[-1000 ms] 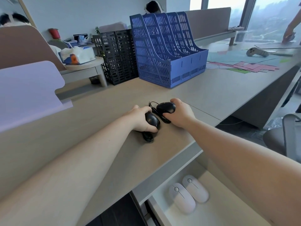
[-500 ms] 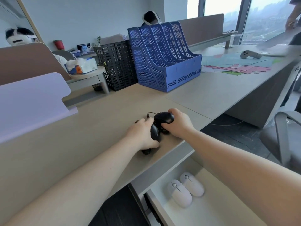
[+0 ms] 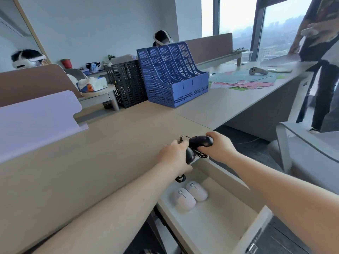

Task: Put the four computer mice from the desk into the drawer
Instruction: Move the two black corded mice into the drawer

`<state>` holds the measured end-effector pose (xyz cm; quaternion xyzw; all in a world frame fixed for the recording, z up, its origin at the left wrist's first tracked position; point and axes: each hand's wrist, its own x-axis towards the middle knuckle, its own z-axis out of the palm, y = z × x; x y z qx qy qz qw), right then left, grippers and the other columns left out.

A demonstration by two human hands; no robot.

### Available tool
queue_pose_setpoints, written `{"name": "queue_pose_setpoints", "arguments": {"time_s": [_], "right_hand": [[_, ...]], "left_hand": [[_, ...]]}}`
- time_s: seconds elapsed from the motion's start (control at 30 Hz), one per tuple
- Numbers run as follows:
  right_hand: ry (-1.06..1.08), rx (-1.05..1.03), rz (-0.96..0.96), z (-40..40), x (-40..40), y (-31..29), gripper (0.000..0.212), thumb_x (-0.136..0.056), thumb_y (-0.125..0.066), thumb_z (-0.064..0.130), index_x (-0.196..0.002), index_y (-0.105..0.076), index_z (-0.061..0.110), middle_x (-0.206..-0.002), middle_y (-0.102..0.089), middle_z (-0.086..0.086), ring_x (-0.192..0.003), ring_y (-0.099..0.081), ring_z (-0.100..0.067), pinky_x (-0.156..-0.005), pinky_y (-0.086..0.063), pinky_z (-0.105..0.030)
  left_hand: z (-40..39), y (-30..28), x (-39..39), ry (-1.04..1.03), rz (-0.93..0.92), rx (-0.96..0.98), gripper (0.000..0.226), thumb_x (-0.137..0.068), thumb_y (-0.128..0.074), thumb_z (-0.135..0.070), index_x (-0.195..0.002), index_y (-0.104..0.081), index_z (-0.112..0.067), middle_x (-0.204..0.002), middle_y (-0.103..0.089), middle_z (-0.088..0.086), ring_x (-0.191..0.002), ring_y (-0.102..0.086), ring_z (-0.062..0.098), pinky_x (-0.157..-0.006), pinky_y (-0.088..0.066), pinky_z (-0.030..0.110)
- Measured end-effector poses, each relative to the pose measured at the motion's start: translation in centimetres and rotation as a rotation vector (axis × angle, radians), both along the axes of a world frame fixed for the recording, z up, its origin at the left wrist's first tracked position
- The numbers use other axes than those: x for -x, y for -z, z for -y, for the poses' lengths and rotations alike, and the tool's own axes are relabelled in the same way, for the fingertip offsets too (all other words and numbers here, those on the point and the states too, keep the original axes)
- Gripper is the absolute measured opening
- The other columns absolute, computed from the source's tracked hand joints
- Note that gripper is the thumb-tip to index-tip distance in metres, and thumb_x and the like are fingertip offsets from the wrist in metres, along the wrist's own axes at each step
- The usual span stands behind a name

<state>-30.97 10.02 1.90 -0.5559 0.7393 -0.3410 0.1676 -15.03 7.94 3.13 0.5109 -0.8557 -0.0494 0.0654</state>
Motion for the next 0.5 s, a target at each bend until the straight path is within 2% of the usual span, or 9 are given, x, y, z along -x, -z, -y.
{"name": "queue_pose_setpoints", "arguments": {"time_s": [0.07, 0.13, 0.23, 0.37, 0.5], "right_hand": [[0.003, -0.009, -0.003, -1.8, 0.8, 0.5, 0.039, -0.076, -0.071, 0.028, -0.11, -0.062, 0.01, -0.105, -0.068, -0.006, -0.096, -0.061, -0.024, -0.08, -0.047, -0.032], [0.016, -0.027, -0.005, -3.3, 1.4, 1.2, 0.038, -0.074, -0.071, 0.027, -0.106, -0.062, 0.01, -0.101, -0.069, -0.007, -0.092, -0.061, -0.026, -0.078, -0.048, -0.034], [0.017, -0.053, 0.0, -5.0, 1.8, 2.4, 0.036, -0.072, -0.072, 0.029, -0.103, -0.062, 0.014, -0.093, -0.068, -0.003, -0.088, -0.062, -0.024, -0.069, -0.044, -0.029], [0.001, -0.119, -0.008, -6.8, 1.8, 5.2, 0.042, -0.074, -0.072, 0.03, -0.111, -0.06, 0.014, -0.101, -0.066, -0.004, -0.095, -0.061, -0.026, -0.074, -0.045, -0.03], [-0.049, -0.222, -0.066, -7.7, 2.0, 8.5, 0.037, -0.076, -0.069, 0.033, -0.106, -0.06, 0.014, -0.099, -0.066, -0.005, -0.091, -0.061, -0.025, -0.076, -0.051, -0.035]], "left_hand": [[-1.8, 0.6, 1.2, 0.024, 0.049, 0.015, 0.057, -0.066, -0.073, -0.032, -0.116, -0.047, -0.022, -0.113, -0.053, 0.008, -0.103, -0.056, 0.034, -0.076, -0.043, 0.036], [-3.3, 1.1, 2.0, 0.034, 0.073, 0.014, 0.056, -0.068, -0.072, -0.03, -0.117, -0.047, -0.022, -0.113, -0.053, 0.009, -0.105, -0.055, 0.035, -0.075, -0.042, 0.036], [-5.2, 2.2, 2.7, 0.027, 0.092, -0.016, 0.054, -0.069, -0.072, -0.027, -0.116, -0.046, -0.02, -0.112, -0.051, 0.011, -0.105, -0.054, 0.036, -0.071, -0.039, 0.037], [-7.4, 4.7, 3.4, 0.011, 0.135, -0.08, 0.052, -0.071, -0.07, -0.028, -0.116, -0.045, -0.019, -0.114, -0.051, 0.011, -0.105, -0.054, 0.035, -0.077, -0.044, 0.038], [-9.1, 8.4, 3.5, -0.015, 0.202, -0.181, 0.054, -0.072, -0.072, -0.025, -0.118, -0.044, -0.02, -0.119, -0.049, 0.011, -0.111, -0.051, 0.035, -0.084, -0.045, 0.04]]}}
